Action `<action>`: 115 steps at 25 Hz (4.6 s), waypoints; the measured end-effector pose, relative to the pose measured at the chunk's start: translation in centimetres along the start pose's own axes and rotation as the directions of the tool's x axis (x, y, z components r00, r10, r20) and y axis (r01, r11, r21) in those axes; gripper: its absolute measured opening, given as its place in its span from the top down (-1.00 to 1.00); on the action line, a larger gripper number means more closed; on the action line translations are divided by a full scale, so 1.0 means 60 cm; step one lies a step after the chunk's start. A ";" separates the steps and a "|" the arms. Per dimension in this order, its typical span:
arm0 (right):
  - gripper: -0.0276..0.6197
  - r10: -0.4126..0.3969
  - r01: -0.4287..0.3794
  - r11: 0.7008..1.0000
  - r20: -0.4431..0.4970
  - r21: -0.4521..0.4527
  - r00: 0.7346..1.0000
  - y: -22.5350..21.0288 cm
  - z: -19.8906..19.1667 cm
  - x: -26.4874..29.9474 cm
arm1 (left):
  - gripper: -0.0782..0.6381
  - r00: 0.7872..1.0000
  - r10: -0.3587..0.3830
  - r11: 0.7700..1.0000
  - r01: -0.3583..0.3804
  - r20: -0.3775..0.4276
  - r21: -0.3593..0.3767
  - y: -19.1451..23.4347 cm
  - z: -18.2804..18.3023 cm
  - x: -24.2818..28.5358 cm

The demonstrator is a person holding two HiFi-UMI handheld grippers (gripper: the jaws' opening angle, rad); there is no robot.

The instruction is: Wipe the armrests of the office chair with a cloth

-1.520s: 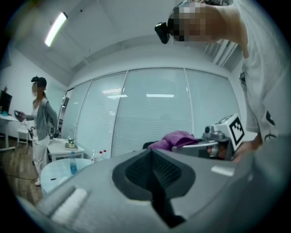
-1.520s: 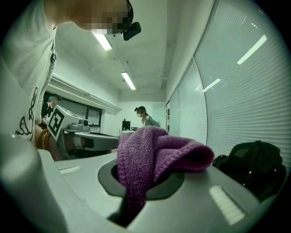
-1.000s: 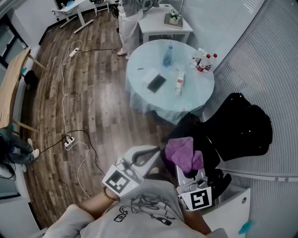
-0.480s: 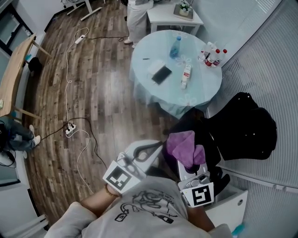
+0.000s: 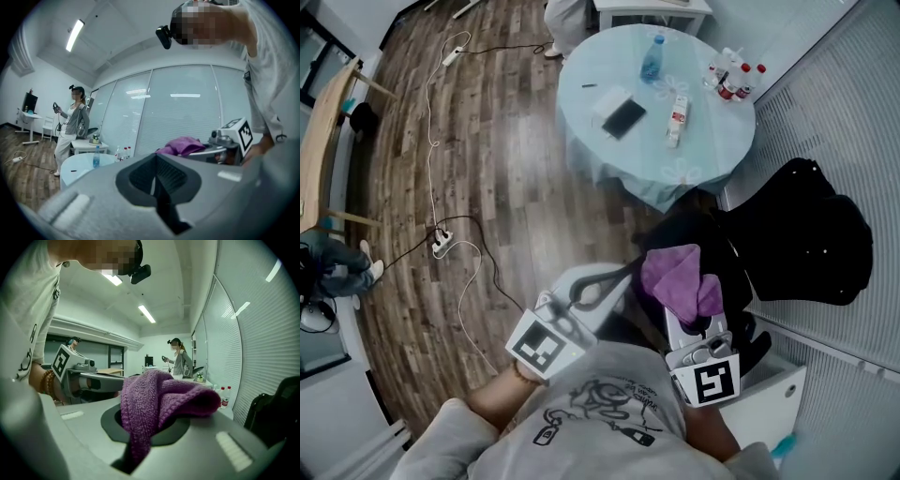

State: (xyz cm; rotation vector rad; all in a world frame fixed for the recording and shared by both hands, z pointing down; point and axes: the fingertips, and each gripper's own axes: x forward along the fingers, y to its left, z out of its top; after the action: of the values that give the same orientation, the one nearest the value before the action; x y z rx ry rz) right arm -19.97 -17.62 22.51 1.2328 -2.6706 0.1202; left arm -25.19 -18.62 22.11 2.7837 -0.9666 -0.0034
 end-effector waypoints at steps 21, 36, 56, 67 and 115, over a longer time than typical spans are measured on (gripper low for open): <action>0.82 -0.017 0.035 0.994 -0.170 0.106 0.985 -0.044 -0.259 0.083 | 0.78 0.985 -0.101 0.991 0.086 -0.139 -0.104 0.075 -0.267 0.090; 0.82 -0.029 0.035 0.999 -0.242 0.023 0.970 -0.075 -0.435 0.129 | 0.77 0.985 -0.059 0.996 0.047 -0.162 -0.079 0.102 -0.386 0.111; 0.82 0.026 -0.020 1.000 -0.406 0.019 0.913 -0.097 -0.641 0.169 | 0.77 0.949 -0.116 0.992 0.098 -0.294 -0.075 0.086 -0.521 0.111; 0.82 -0.024 0.020 1.000 -0.441 -0.014 0.897 -0.199 -0.651 0.176 | 0.78 0.939 -0.119 0.992 0.103 -0.324 -0.067 0.097 -0.538 0.103; 0.83 0.083 -0.136 0.985 -0.407 -0.104 0.910 -0.110 -0.639 0.179 | 0.78 0.944 -0.114 0.993 0.095 -0.311 -0.075 0.101 -0.527 0.127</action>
State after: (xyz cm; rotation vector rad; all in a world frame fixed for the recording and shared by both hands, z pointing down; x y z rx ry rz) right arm -16.25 -23.94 62.18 0.9022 -2.3449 0.1905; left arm -20.80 -22.20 54.68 2.6660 -0.7262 0.3792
